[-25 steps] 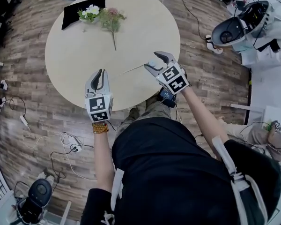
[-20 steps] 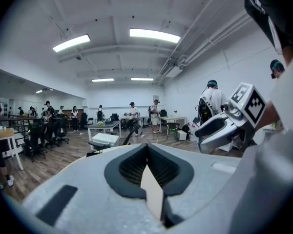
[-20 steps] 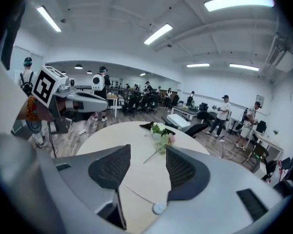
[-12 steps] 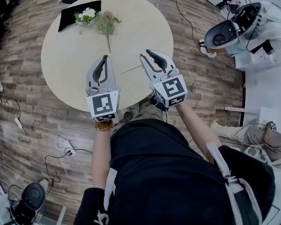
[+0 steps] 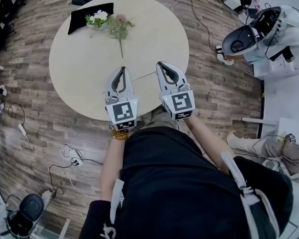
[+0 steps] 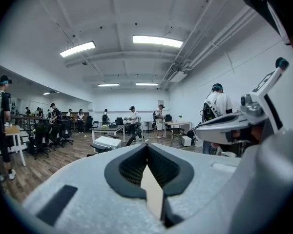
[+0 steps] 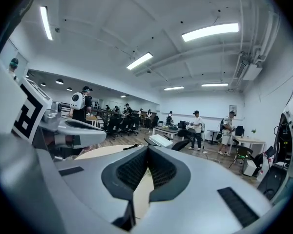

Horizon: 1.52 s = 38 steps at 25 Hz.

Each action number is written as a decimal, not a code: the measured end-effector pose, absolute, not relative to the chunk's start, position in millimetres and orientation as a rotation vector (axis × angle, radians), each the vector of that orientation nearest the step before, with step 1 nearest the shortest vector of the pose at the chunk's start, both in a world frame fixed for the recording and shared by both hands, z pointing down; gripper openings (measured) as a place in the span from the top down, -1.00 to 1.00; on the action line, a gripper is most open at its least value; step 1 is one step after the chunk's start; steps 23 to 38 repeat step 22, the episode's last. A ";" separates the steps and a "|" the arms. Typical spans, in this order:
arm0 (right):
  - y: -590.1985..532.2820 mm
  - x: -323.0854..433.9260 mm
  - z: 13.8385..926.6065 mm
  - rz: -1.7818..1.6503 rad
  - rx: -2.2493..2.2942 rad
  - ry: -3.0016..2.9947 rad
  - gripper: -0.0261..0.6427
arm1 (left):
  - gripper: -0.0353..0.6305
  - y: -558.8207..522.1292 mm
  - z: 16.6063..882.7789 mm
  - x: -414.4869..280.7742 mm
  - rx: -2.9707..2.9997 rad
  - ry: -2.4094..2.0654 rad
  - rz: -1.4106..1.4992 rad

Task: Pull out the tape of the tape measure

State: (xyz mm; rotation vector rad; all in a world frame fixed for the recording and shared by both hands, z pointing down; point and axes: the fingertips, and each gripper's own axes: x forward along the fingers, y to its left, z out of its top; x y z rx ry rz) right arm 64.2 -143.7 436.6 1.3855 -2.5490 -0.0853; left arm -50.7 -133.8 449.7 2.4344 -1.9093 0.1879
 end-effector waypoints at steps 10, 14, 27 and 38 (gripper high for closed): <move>-164.2 78.8 454.1 -0.018 1.391 -2.487 0.93 | 0.87 -137.9 475.1 -60.6 2.381 -1.868 0.222; -168.3 89.5 464.2 -0.013 1.370 -2.455 0.93 | 0.87 -139.0 490.0 -62.0 2.344 -1.845 0.225; -192.9 128.8 493.5 0.029 1.383 -2.393 0.93 | 0.87 -149.9 522.5 -55.7 2.293 -1.817 0.251; -192.9 128.8 493.5 0.029 1.383 -2.393 0.93 | 0.87 -149.9 522.5 -55.7 2.293 -1.817 0.251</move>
